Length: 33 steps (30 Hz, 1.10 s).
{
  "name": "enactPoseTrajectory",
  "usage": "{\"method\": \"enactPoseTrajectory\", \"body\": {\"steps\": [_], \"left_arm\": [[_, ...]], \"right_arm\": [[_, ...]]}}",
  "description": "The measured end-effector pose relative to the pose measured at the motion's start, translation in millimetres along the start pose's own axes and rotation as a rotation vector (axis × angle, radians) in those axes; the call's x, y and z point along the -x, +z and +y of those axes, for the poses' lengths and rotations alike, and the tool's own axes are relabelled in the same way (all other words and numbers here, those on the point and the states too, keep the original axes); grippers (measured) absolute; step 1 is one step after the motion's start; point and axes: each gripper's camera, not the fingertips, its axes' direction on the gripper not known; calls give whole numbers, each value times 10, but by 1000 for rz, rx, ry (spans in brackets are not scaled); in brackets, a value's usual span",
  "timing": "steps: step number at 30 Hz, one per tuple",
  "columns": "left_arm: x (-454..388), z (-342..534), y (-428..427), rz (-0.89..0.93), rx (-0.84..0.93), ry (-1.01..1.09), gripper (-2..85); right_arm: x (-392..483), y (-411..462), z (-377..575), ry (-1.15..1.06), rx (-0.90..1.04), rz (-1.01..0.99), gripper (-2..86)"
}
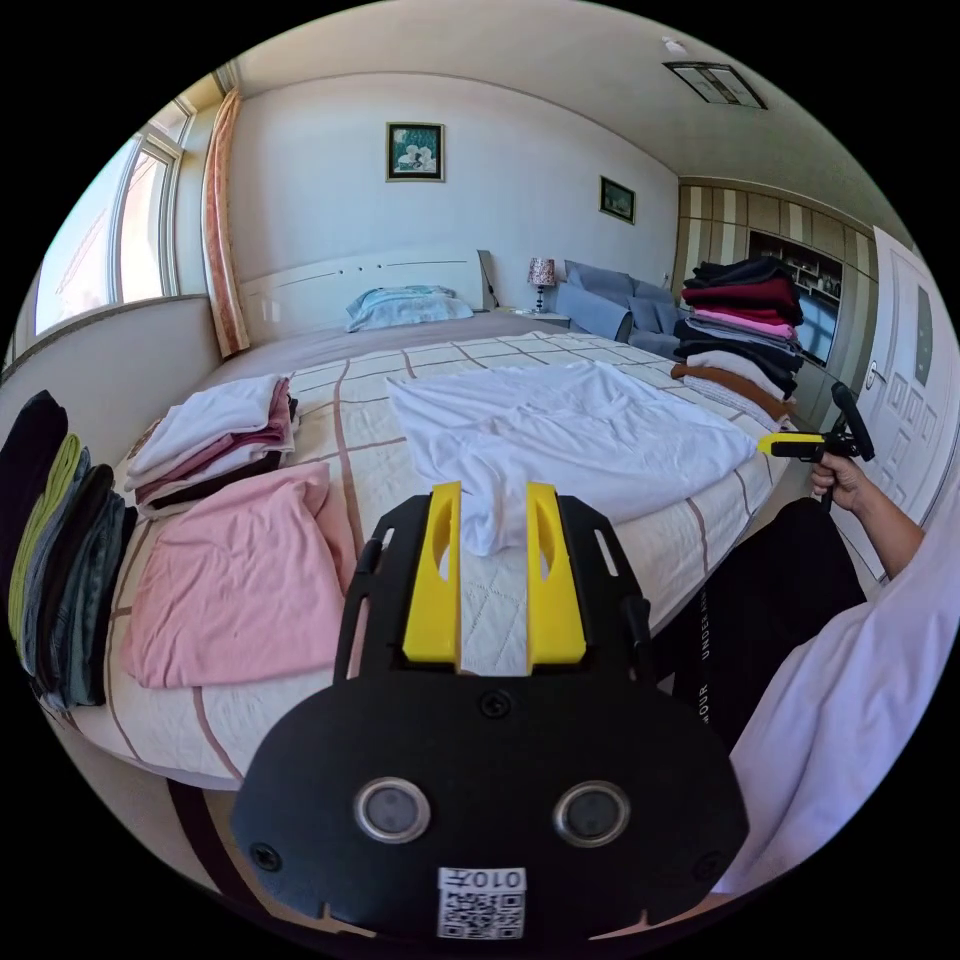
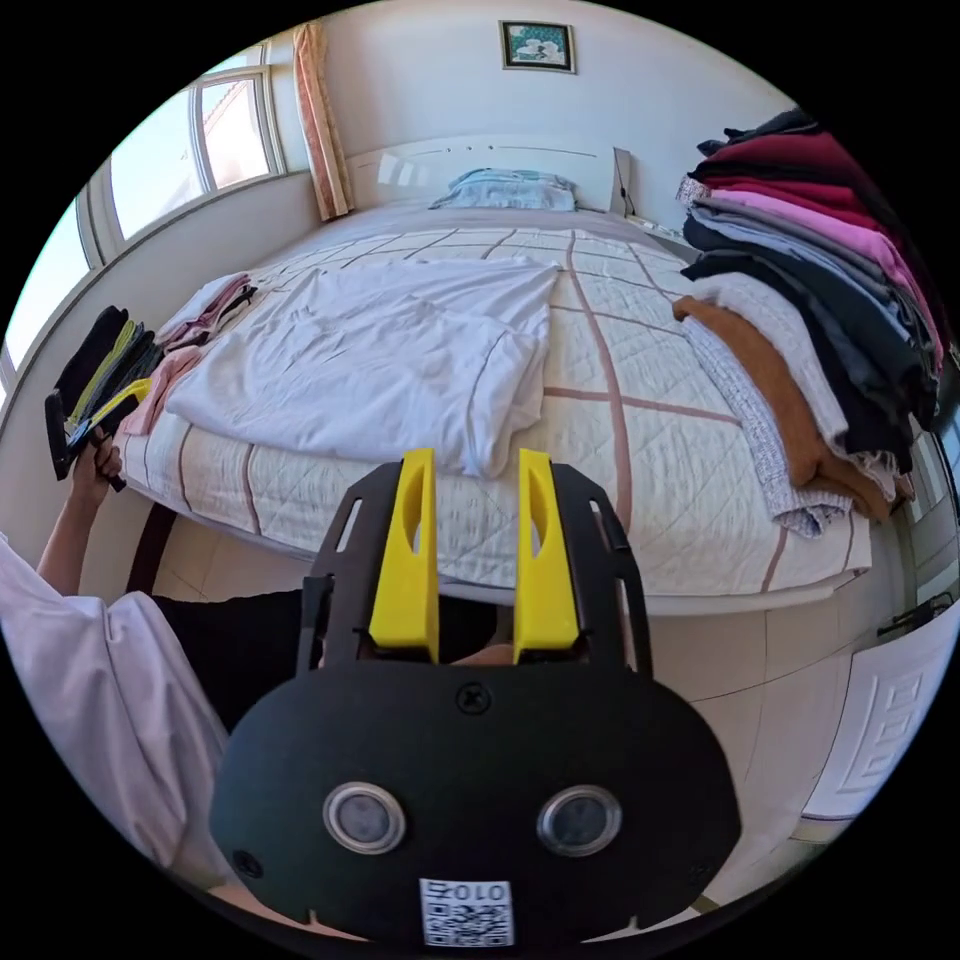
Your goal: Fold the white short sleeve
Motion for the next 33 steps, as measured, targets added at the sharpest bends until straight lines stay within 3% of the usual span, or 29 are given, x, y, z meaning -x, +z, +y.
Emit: {"method": "enactPoseTrajectory", "body": {"steps": [11, 16, 28, 33], "left_arm": [[55, -299, 106, 81, 100, 176, 86], [-75, -562, 220, 91, 208, 268, 29], [261, -915, 126, 312, 322, 8, 10], [-149, -1079, -22, 165, 310, 180, 45]], "right_arm": [[-161, 106, -111, -14, 45, -68, 91], [-89, -22, -163, -64, 29, -32, 53], [46, -229, -316, -147, 96, -85, 31], [176, -340, -266, -177, 53, -68, 46]]}}
